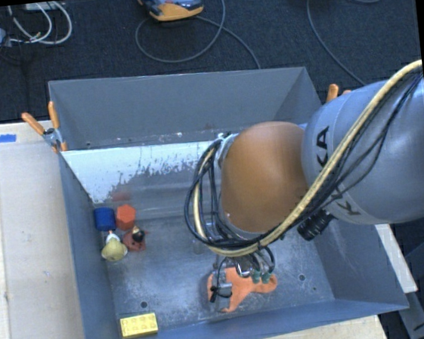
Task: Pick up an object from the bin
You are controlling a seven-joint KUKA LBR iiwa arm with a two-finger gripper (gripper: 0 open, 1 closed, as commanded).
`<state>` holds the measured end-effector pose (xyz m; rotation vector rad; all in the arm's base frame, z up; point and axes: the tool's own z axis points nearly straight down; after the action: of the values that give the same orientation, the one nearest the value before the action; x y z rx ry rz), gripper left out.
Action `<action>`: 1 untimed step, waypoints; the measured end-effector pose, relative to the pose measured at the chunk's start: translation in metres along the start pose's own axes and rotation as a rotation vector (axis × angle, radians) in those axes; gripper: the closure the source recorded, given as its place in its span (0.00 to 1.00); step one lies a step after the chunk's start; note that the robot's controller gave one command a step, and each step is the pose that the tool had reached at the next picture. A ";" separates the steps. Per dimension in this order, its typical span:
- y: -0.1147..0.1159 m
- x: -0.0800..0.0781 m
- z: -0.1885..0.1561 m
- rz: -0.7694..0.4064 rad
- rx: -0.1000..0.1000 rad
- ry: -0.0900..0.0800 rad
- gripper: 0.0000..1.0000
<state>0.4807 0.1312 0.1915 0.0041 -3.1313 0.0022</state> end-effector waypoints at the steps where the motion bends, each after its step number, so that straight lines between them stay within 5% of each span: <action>1: -0.001 -0.002 -0.004 0.004 -0.001 -0.008 0.00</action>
Offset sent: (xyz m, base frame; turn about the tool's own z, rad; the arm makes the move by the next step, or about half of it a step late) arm 0.0006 -0.0675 -0.0292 -0.1606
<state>0.4825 0.1304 0.1954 -0.0024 -3.1388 0.0005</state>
